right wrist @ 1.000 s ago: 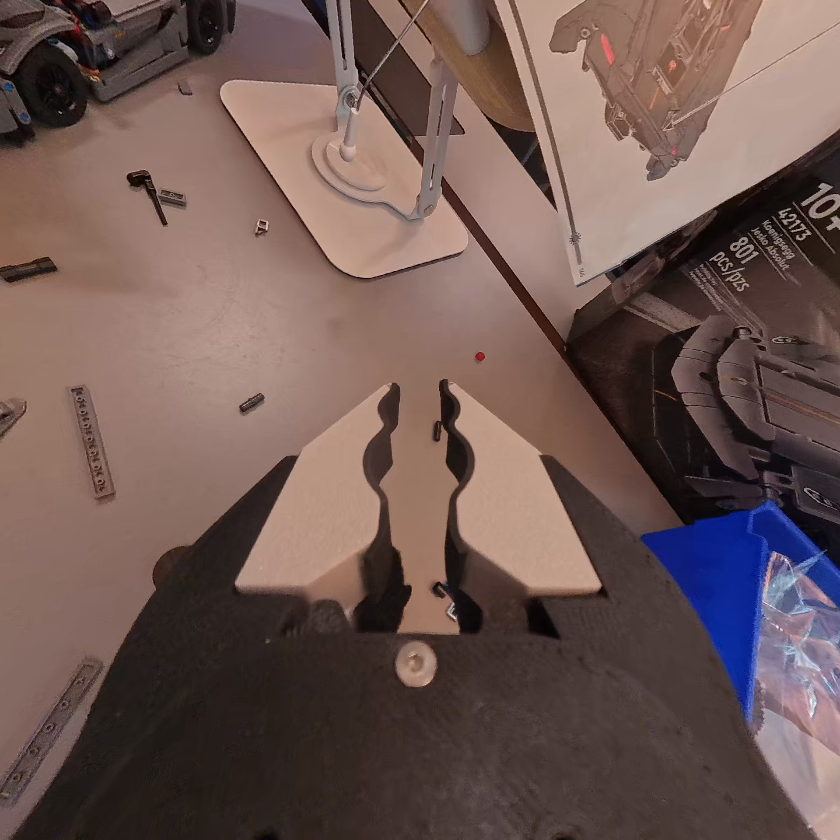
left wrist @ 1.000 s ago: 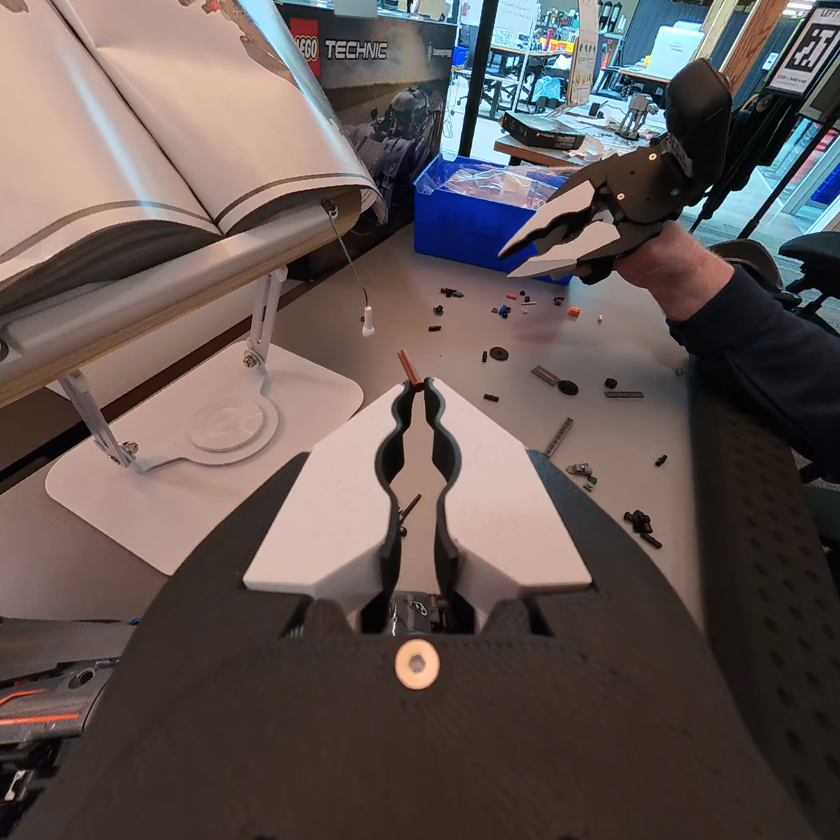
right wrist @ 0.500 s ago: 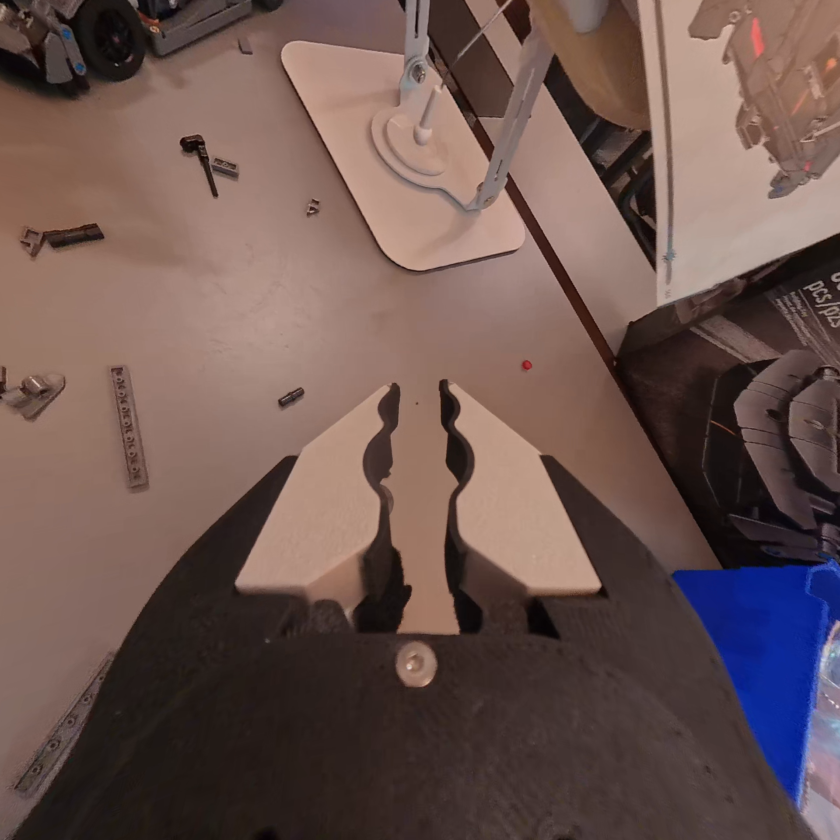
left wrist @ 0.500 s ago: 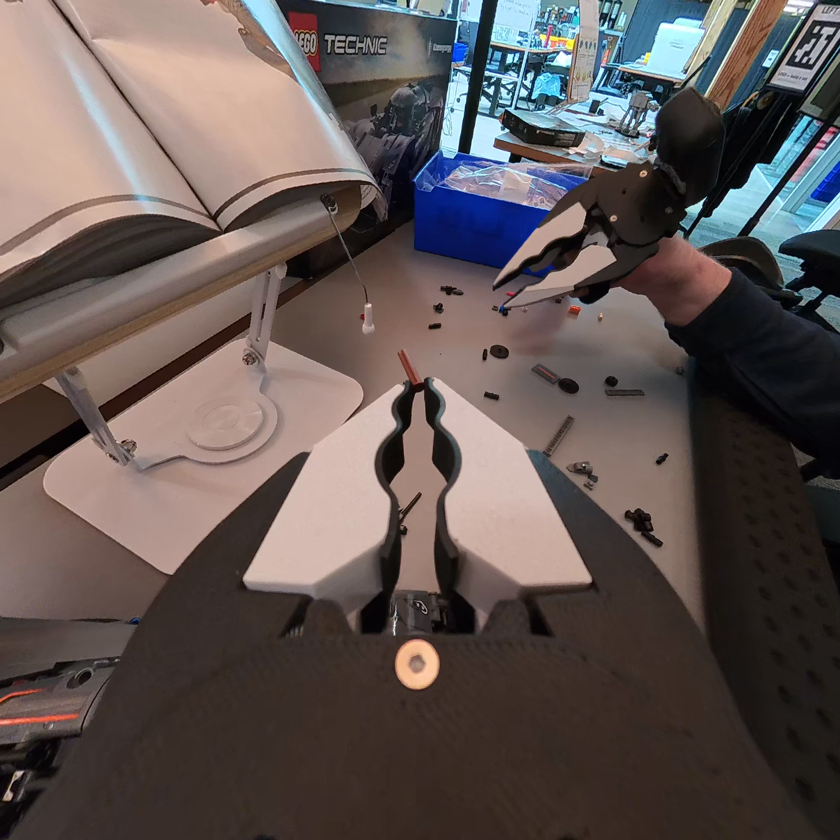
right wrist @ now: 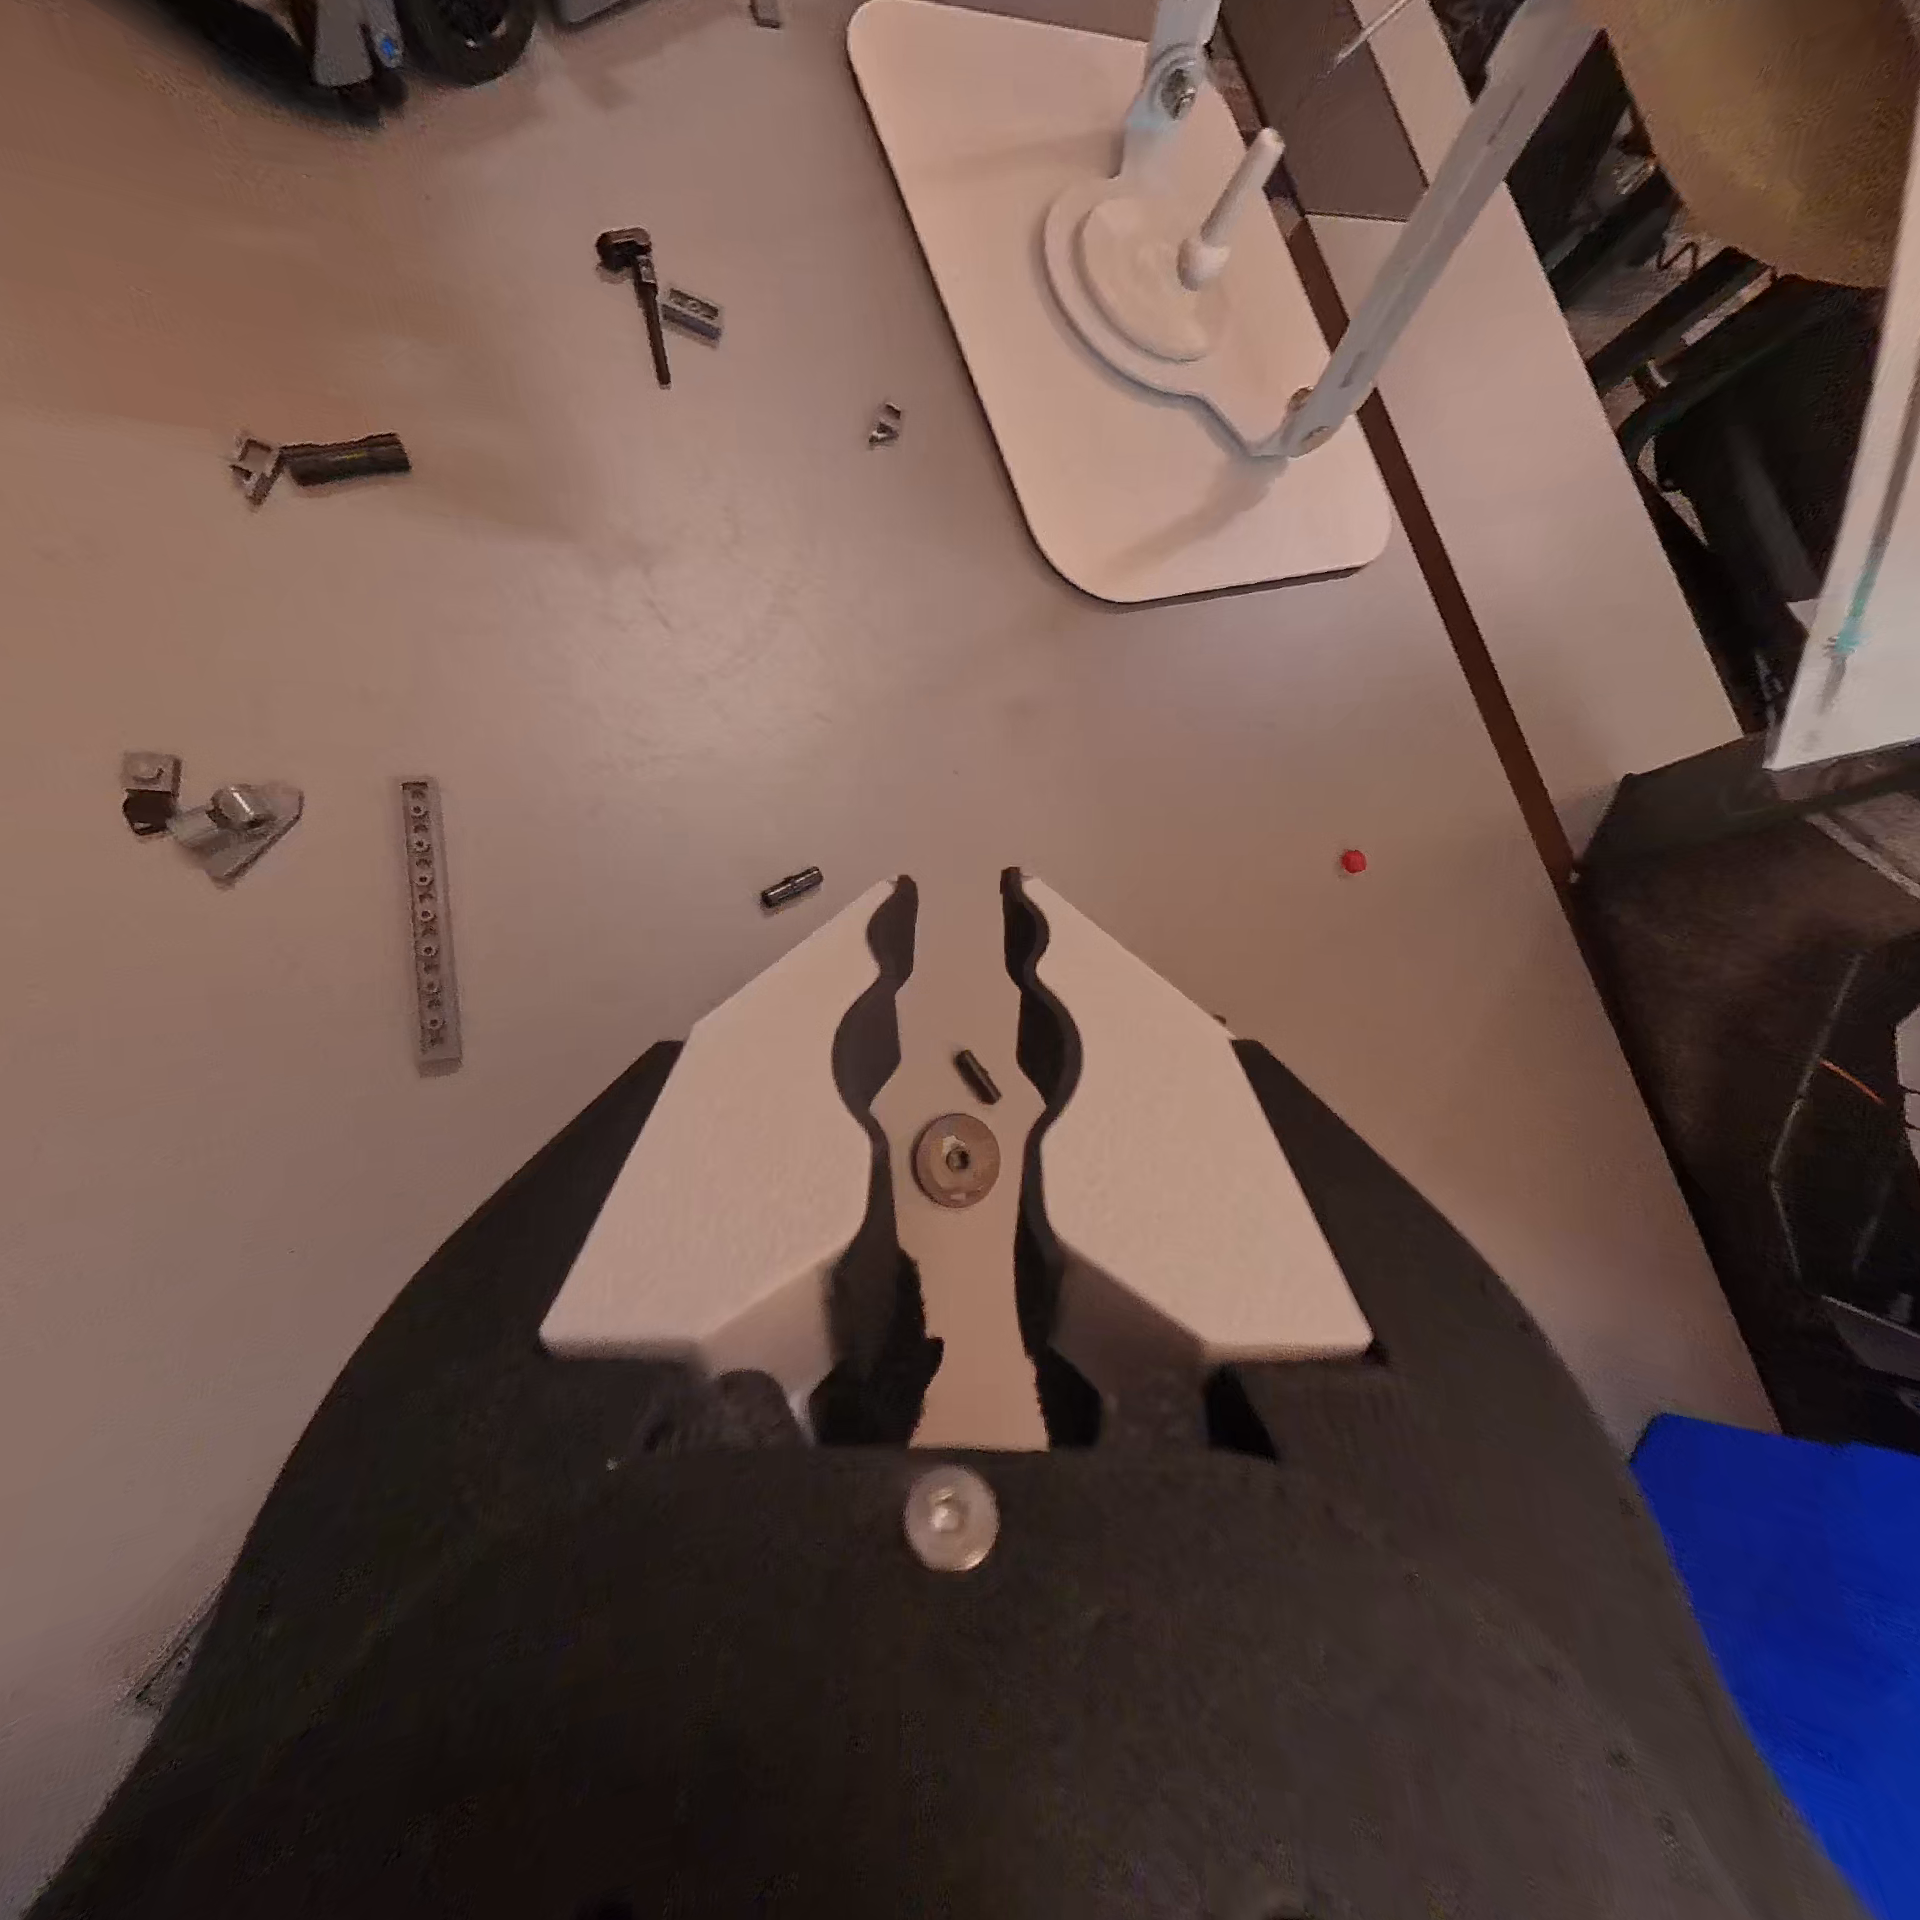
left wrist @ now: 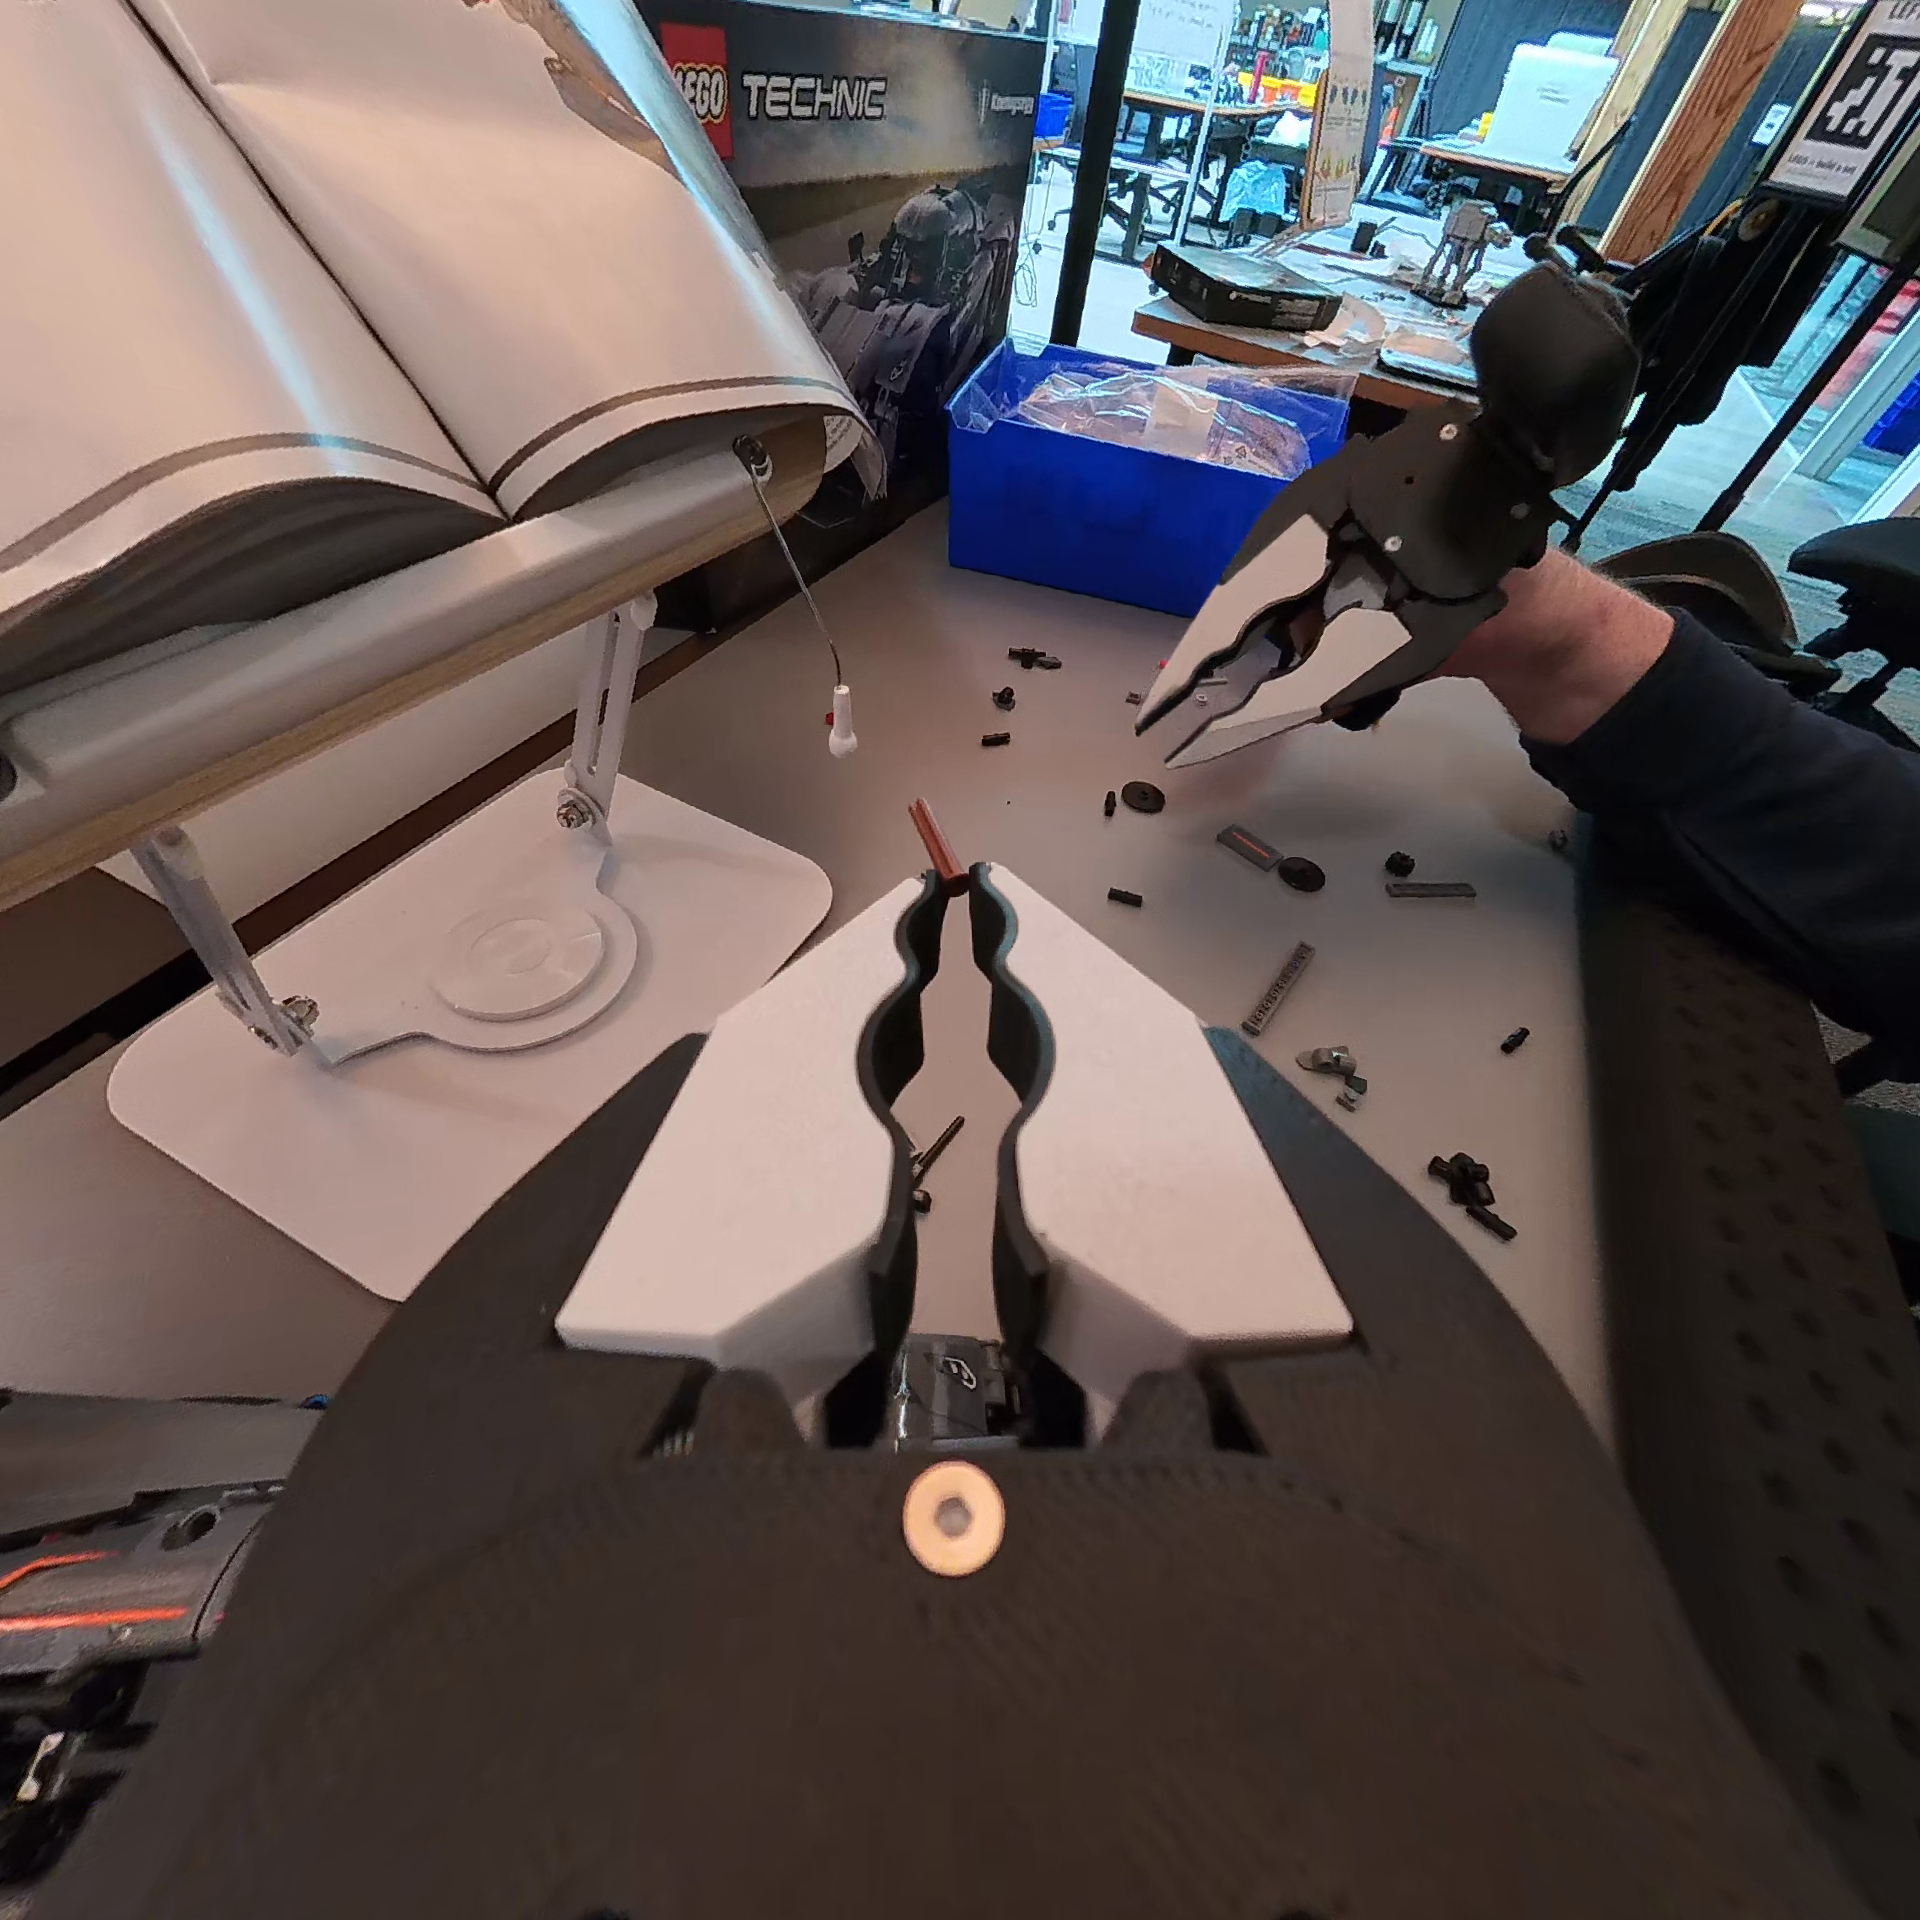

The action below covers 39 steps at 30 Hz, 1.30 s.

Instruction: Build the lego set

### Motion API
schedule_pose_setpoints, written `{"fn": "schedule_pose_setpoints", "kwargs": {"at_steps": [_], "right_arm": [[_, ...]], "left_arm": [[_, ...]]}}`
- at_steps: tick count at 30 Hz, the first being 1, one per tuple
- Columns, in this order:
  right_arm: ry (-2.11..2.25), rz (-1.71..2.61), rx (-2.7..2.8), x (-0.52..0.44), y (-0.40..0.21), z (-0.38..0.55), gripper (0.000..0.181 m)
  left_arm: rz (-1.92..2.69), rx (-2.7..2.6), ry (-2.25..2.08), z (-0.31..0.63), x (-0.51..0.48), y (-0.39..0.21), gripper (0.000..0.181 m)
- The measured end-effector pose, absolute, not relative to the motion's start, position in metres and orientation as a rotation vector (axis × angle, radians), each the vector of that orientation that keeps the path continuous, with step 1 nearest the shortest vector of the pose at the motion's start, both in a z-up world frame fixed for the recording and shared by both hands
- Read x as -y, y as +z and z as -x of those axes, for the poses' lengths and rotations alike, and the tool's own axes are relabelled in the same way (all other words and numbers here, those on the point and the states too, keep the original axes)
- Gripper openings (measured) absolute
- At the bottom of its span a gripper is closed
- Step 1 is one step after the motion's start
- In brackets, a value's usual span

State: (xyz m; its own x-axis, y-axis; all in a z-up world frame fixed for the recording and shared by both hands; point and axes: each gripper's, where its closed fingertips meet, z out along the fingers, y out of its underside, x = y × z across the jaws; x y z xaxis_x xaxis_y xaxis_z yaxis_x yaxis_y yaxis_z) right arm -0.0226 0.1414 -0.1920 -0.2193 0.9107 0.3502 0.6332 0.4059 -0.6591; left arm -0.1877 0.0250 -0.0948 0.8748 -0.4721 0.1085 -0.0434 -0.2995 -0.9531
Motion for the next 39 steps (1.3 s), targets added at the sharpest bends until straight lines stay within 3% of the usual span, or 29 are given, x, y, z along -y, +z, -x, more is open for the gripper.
{"fn": "schedule_pose_setpoints", "kwargs": {"at_steps": [39], "right_arm": [[0.482, 1.324, 2.019, -0.135, -0.204, 0.020, 0.014]], "left_arm": [[1.868, -0.427, -0.424, 0.179, -0.025, -0.103, 0.003]]}}
